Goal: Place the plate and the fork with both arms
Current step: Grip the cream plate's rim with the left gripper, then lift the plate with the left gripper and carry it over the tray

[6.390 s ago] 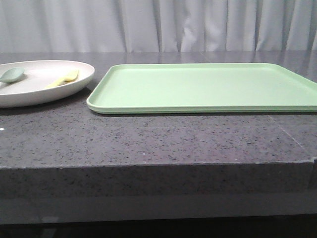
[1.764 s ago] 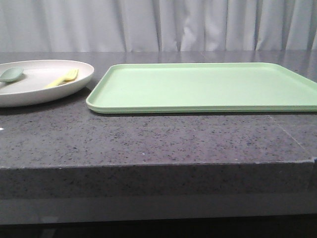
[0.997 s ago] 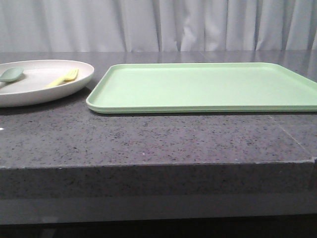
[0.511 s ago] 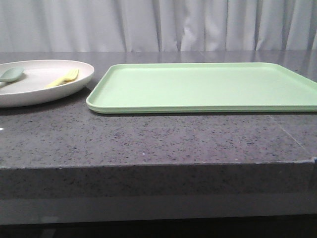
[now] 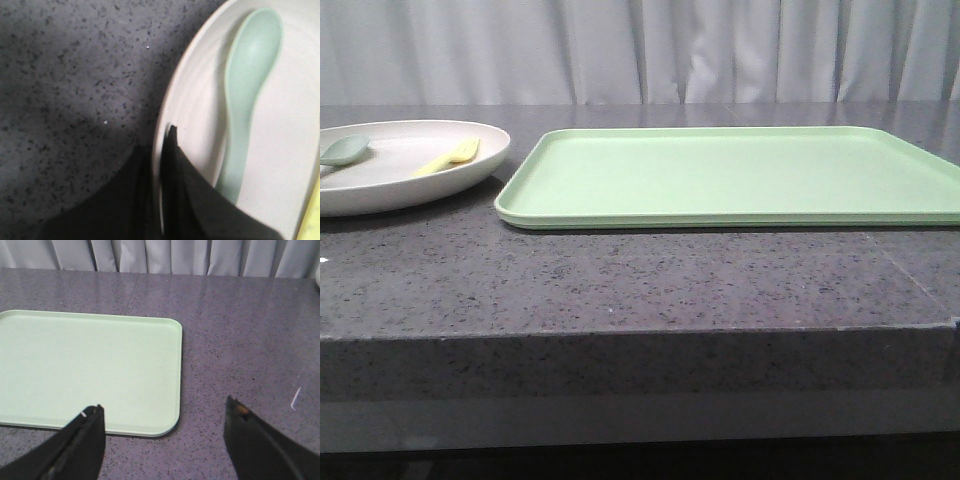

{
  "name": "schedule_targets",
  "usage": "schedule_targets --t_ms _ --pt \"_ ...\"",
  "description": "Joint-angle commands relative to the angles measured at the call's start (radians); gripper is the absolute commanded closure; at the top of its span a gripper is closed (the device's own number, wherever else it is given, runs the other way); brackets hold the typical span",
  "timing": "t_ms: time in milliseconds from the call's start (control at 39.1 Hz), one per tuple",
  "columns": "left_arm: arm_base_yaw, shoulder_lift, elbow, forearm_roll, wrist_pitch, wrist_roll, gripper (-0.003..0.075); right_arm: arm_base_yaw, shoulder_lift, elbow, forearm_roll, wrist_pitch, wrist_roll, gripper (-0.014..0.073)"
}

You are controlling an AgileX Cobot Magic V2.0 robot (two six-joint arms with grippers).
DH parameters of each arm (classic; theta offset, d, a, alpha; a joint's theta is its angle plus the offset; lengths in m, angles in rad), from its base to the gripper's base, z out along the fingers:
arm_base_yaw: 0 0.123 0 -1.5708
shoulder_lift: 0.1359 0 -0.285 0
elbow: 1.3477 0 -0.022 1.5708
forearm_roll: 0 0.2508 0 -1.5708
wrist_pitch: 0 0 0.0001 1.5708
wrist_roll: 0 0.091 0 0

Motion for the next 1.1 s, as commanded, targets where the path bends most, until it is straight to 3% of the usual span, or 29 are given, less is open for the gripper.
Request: schedule_targets --t_ms 0,358,562,741,971,1073 --pt "0.0 -0.028 -0.025 -0.022 -0.016 0.007 0.0738 -0.002 0.014 -0.036 -0.001 -0.087 -0.006 0.0067" --pt "0.0 -0.028 -0.025 -0.029 -0.011 0.007 0.0738 -0.002 0.014 -0.036 -0.001 -0.087 -0.006 0.0067" --pt "-0.002 -0.058 -0.025 -0.133 0.015 0.005 0.0738 -0.002 0.014 -0.036 -0.001 -0.087 -0.006 0.0067" --pt "-0.024 -0.131 -0.029 -0.129 0.015 -0.058 0.0738 -0.002 0.014 -0.036 -0.001 -0.087 -0.006 0.0067" --pt "-0.146 -0.165 -0.078 -0.074 -0.006 -0.175 0.0738 -0.002 0.014 -0.036 -0.001 -0.087 -0.006 0.0067" --pt "-0.224 -0.165 -0.115 0.027 -0.054 -0.287 0.0738 -0.002 0.014 -0.036 -0.001 -0.087 -0.006 0.0067"
